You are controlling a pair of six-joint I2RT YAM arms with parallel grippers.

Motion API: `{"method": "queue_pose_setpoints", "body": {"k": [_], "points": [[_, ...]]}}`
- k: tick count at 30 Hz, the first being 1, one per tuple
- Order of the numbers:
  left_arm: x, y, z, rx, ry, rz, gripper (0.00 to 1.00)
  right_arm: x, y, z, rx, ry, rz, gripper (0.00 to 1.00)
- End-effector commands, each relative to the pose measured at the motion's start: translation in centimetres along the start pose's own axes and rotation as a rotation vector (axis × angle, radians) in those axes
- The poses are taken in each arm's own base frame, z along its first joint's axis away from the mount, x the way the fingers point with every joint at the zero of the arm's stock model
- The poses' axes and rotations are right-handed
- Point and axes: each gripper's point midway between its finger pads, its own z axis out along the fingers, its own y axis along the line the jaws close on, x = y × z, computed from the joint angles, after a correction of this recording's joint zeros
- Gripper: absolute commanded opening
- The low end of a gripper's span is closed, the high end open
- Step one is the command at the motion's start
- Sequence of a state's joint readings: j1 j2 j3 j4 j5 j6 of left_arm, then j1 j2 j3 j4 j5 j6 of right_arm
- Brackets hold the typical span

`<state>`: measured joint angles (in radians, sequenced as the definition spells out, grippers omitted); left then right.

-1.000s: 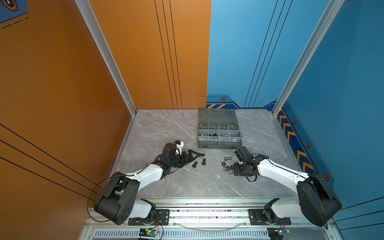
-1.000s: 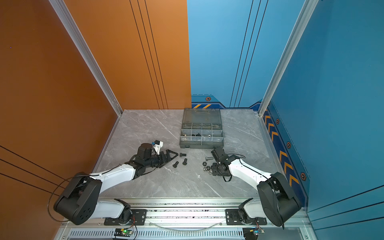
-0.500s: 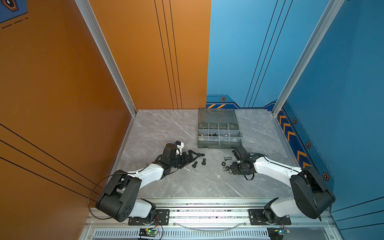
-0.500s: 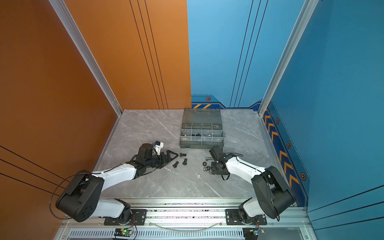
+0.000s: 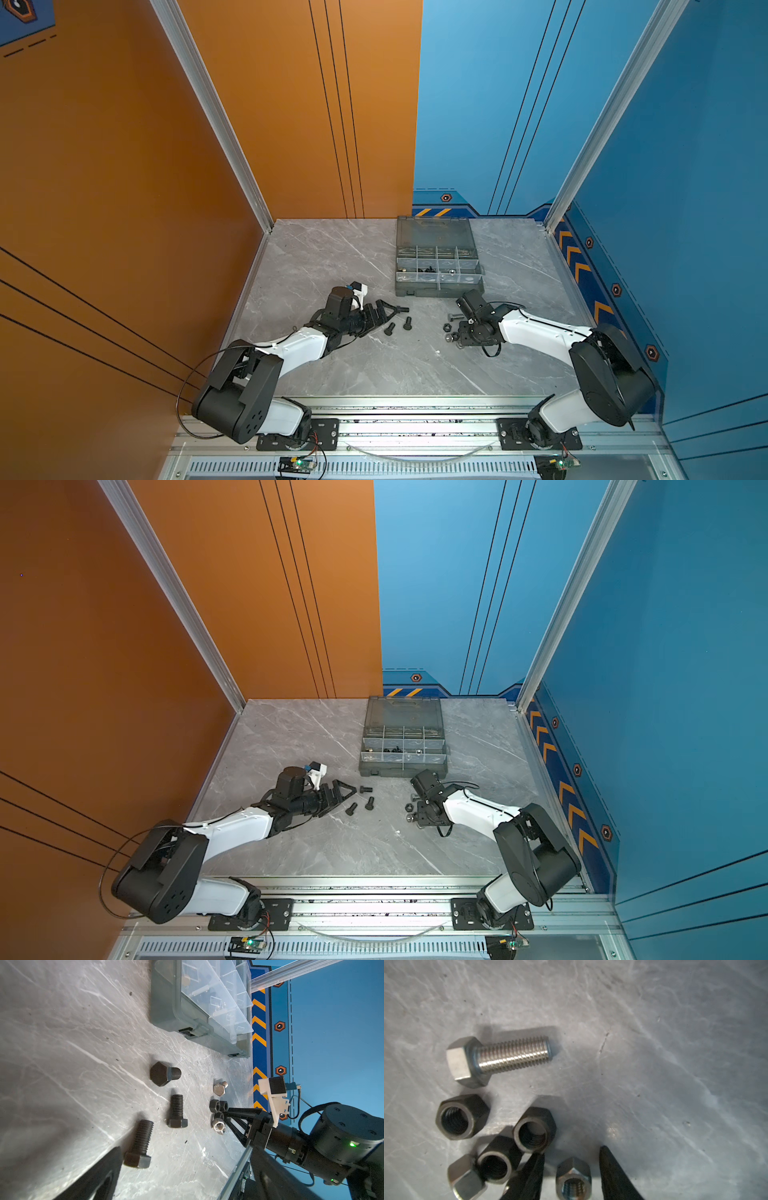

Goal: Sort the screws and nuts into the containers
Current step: 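Lower the right gripper and close it on another silver hex nut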

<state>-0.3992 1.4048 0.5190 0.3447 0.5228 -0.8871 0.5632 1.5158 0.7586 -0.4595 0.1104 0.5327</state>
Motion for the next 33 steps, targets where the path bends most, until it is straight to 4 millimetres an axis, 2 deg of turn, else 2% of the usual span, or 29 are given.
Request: {"method": "queue_pose_setpoints", "body": {"k": [1, 24, 33], "points": [[-0.7, -0.8, 0.0, 0.026, -0.004, 0.013, 0.98, 2.2, -0.9, 0.5, 0.046, 0.073, -0.019, 0.45], [-0.6, -1.0, -0.4, 0.032, -0.013, 0.018, 0.98, 3.7, -1.9, 0.2, 0.085, 0.098, -0.032, 0.43], [-0.6, -0.9, -0.4, 0.031, -0.013, 0.016, 0.98, 4.1, -2.0, 0.6, 0.085, 0.108, -0.035, 0.38]]}}
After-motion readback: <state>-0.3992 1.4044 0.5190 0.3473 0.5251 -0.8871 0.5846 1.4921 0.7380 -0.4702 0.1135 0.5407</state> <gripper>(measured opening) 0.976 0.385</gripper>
